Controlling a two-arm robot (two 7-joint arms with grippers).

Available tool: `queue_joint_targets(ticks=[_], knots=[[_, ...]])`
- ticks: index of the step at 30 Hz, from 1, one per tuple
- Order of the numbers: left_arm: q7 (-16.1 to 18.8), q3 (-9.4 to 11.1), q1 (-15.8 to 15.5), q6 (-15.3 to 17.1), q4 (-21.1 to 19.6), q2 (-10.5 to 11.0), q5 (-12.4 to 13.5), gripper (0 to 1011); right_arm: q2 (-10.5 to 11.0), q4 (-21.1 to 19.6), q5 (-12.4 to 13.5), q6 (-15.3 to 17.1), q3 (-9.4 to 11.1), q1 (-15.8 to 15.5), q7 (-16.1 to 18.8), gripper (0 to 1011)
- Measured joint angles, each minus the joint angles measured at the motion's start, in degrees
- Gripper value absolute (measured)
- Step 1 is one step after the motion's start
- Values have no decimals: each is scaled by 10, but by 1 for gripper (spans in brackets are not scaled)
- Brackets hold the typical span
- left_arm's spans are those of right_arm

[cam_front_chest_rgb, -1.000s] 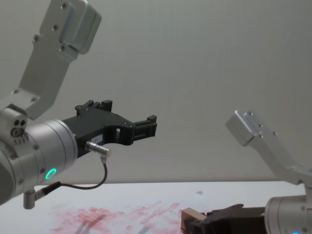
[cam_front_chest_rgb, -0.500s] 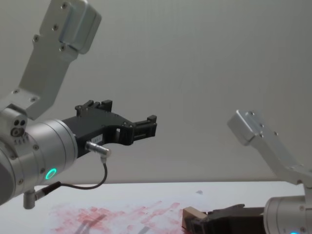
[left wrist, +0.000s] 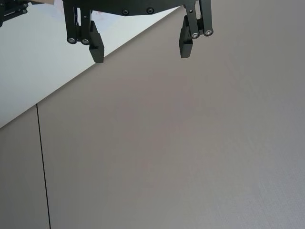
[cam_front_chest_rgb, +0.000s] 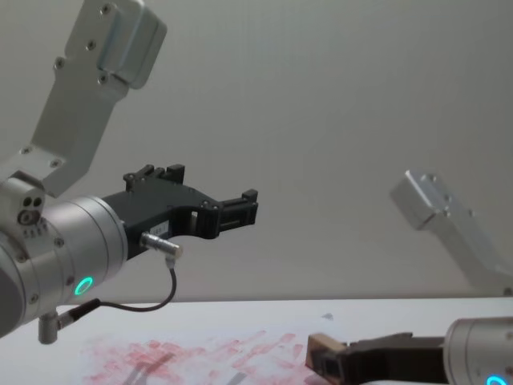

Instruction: Use the one hand to pick up the stamp and affix it onto the A4 paper.

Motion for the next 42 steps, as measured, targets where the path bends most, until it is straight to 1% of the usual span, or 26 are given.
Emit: queue_joint_targets(ticks=[4, 12, 18, 19, 26, 29, 31, 34, 42], knots=[[0, 0, 0, 0, 0, 0, 0, 1001, 4, -16, 6, -7, 3, -7, -11, 218], [0, 0, 0, 0, 0, 0, 0, 1001, 27, -72, 18, -29, 17, -34, -49, 218], [0, 0, 0, 0, 0, 0, 0, 1001, 54, -120, 29, -39, 34, -65, -85, 218], [0, 0, 0, 0, 0, 0, 0, 1001, 61, -131, 33, -41, 38, -73, -97, 218], [0, 0, 0, 0, 0, 0, 0, 1001, 98, -180, 54, -38, 61, -117, -141, 218], [0, 0, 0, 0, 0, 0, 0, 1001, 108, -191, 62, -35, 68, -129, -152, 218], [0, 0, 0, 0, 0, 0, 0, 1001, 119, -202, 70, -30, 75, -141, -162, 218], [0, 0, 0, 0, 0, 0, 0, 1001, 126, -208, 76, -25, 80, -148, -168, 218], [0, 0, 0, 0, 0, 0, 0, 1001, 130, -206, 81, -12, 85, -147, -170, 218]])
